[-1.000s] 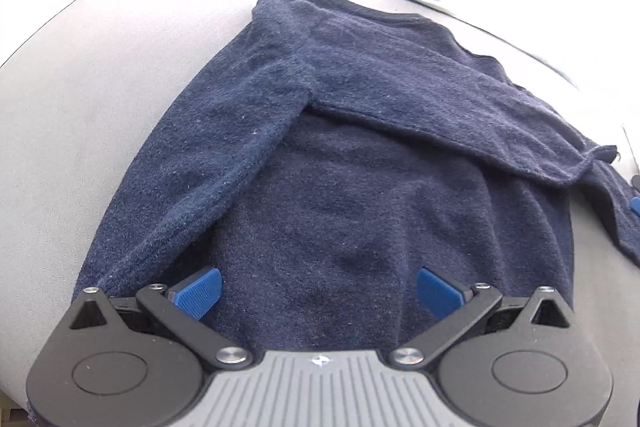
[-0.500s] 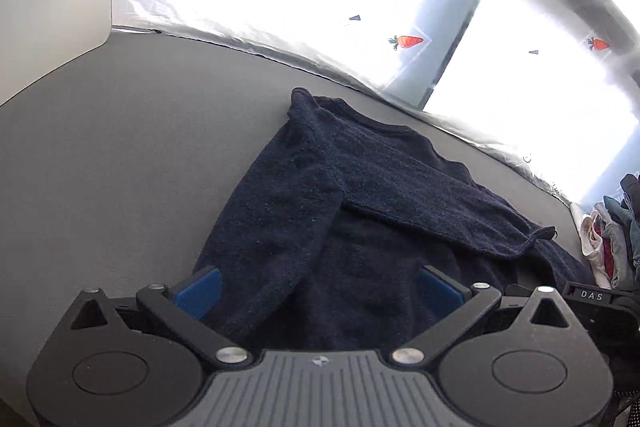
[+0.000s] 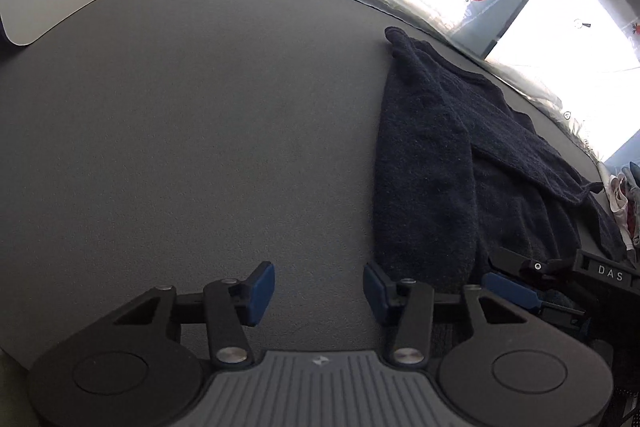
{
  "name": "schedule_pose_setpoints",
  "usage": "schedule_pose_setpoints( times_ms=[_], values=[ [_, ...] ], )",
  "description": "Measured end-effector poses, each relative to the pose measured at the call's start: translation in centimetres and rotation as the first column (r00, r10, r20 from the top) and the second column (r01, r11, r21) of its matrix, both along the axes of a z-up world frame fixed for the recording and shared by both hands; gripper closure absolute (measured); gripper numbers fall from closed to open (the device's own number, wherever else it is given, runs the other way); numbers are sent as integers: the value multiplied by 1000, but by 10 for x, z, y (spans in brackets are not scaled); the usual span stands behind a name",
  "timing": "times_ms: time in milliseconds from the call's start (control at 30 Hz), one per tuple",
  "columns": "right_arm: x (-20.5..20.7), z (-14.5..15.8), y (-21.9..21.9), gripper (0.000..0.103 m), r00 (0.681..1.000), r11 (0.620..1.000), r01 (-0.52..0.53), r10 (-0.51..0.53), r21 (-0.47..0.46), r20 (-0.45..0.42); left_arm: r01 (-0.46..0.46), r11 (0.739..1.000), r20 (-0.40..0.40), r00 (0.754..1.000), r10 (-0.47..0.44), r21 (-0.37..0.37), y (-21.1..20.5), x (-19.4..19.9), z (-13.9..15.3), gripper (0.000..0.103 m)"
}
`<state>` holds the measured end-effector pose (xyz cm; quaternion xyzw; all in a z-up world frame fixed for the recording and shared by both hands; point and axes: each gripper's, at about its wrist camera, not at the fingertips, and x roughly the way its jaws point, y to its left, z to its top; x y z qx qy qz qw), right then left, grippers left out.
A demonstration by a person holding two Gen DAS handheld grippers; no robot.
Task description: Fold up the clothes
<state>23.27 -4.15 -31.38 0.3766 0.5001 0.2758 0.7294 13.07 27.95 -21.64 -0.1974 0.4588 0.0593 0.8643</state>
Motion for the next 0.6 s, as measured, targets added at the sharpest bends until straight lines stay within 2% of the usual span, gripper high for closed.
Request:
schedule_pose_setpoints(
  times_ms=[100, 267, 333, 400, 433, 467, 600],
  values=[
    [-4, 0, 19, 56, 1000, 1000, -3, 3, -26, -8, 49, 999, -13, 999, -49, 7, 6, 6, -3, 53],
    [-11, 0, 32, 56, 1000, 998, -6, 5, -56, -9, 136, 991, -32, 990, -135, 17, 10, 13, -9, 53],
    [-13, 2, 35, 63, 1000, 997, -5, 5, -78, -4, 153, 988, -37, 988, -152, 15, 11, 15, -11, 53],
    [-16, 5, 34, 88, 1000, 996, -2, 3, -89, 20, 163, 987, -40, 986, -162, 9, 13, 18, -12, 53],
    [-18, 7, 34, 92, 999, 995, 5, -1, -98, 33, 168, 986, -41, 985, -168, 3, 13, 19, -13, 53],
    [-21, 9, 31, 96, 999, 995, 19, -14, -100, 52, 174, 985, -42, 984, -174, -3, 14, 21, -14, 53],
    [-26, 20, 8, 97, 991, 988, 105, -94, -110, 95, 214, 977, -43, 976, -214, -15, 8, 28, -17, 53]
  ],
)
